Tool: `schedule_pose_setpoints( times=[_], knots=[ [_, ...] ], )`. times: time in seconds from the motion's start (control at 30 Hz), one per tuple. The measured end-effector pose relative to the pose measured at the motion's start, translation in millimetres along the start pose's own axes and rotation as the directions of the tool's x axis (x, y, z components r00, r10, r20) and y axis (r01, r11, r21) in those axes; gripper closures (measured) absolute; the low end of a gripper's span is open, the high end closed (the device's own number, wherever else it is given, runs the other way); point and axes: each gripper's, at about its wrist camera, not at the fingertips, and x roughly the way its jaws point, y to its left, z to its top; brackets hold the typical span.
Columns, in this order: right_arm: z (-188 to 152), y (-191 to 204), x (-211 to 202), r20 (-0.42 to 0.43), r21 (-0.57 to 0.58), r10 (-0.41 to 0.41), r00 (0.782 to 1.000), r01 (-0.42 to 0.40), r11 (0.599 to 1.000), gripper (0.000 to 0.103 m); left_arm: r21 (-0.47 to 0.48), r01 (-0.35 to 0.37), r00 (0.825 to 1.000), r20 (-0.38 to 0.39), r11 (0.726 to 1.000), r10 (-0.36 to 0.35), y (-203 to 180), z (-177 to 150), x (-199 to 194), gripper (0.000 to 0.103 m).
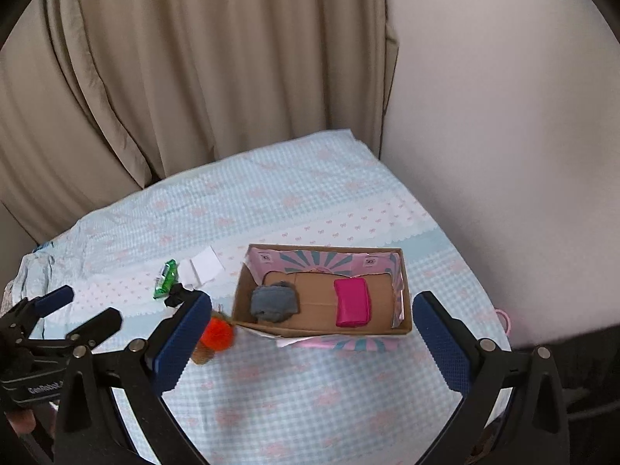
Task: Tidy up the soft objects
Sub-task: 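Open both grippers and lift them away from the box, then grasp the brown plush bear with the left gripper while the right grasps the orange pompom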
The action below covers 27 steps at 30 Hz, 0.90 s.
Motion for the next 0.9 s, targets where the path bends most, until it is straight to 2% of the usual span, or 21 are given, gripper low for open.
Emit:
schedule_pose_setpoints(
  times=[0.2,0.4,0.63,0.9],
  knots=[
    [-27.4,38.9,-29.0,0.048,-0.018,-0.019,0.999,0.020,1.000,0.000,0.030,0.003,0.999,0.036,1.000,-0.004,44.0,-26.9,-39.0,0.000],
    [-46.1,78.0,-38.1,0.084,-0.001,-0.019,0.996,0.019,1.000,0.000,0.036,0.031,0.999,0.044,0.999,-0.032,91.4,-46.0,-51.9,0.000],
    [-60.8,120.6,-22.9,0.062,0.030,-0.009,0.998,0.007,1.000,0.000,0.061,0.082,0.996,0.026,0.995,-0.084,134.2,-53.1,-34.0,0.000],
    [-79.7,153.6,36.9,-0.004,0.080,0.032,0.999,-0.031,0.996,0.000,0.066,0.129,0.992,-0.016,0.989,-0.128,157.7,-71.6,30.0,0.000]
  ],
)
